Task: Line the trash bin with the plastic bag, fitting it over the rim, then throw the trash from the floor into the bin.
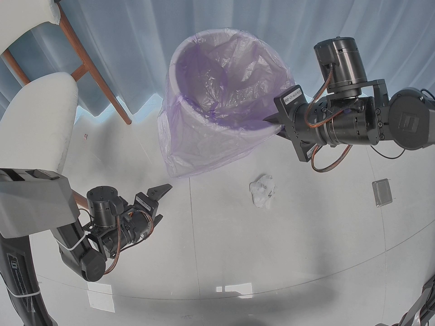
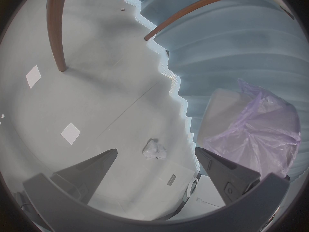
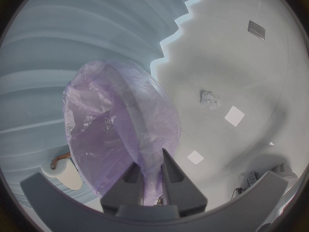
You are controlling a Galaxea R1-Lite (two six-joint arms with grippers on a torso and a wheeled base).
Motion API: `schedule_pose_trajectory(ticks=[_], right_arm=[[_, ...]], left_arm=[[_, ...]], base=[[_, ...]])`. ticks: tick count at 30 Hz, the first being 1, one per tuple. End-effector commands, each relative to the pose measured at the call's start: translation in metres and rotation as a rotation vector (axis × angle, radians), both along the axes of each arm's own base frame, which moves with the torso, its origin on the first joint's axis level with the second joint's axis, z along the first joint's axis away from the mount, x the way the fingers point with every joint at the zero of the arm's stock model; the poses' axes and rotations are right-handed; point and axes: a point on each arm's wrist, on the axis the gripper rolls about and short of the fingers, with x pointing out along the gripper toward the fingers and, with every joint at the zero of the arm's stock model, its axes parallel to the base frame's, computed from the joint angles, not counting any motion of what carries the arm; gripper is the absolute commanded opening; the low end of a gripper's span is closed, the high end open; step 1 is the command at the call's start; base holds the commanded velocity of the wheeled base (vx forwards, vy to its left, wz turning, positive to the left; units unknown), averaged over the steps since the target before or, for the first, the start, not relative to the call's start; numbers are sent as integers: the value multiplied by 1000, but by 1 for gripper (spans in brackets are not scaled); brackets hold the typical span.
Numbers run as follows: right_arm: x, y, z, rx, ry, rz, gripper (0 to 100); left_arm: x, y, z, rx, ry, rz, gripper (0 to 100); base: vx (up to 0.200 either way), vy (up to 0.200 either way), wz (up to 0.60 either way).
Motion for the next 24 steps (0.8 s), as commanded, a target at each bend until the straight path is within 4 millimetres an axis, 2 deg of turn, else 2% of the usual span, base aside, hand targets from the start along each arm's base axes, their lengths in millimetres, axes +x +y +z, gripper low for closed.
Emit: schedule_pose_trajectory(ticks=[1, 3, 6, 7, 8, 9, 10, 11, 13, 18, 21, 24], right_arm=[[2, 1, -2, -2, 4, 2, 0], [4, 4, -9, -14, 20, 5, 0], [12, 8, -19, -33, 40, 6, 0], [13, 8, -20, -34, 43, 6, 0], [18, 10, -25, -40, 54, 3, 0], [21, 11, -28, -42, 60, 3, 0], [21, 11, -28, -42, 60, 3, 0], [26, 15, -36, -47, 76, 1, 0], [30, 19, -43, -46, 90, 1, 0], [39, 28, -62, -45, 135, -5, 0], [45, 37, -81, -92, 170, 20, 0], [52, 46, -107, -168, 204, 56, 0]], left_arm=[[-16, -8, 0, 0, 1, -44, 100], [-39, -22, 14, -13, -44, -115, 100], [-72, -28, 34, -24, -75, -186, 100], [-75, -28, 37, -25, -80, -192, 100], [-96, -24, 49, -25, -110, -228, 100], [-107, -22, 55, -22, -130, -244, 100], [-107, -22, 55, -22, -130, -244, 100], [-128, -12, 65, -4, -176, -269, 100], [-144, 0, 74, 5, -224, -263, 100], [-161, 24, 92, -14, -324, -191, 100], [-173, 32, 100, -34, -375, -177, 100], [-176, 38, 104, -3, -417, -132, 100]], base=[[0, 0, 0], [0, 0, 0], [0, 0, 0], [0, 0, 0], [0, 0, 0], [0, 0, 0], [0, 0, 0], [0, 0, 0], [0, 0, 0], [0, 0, 0], [0, 0, 0], [0, 0, 0]])
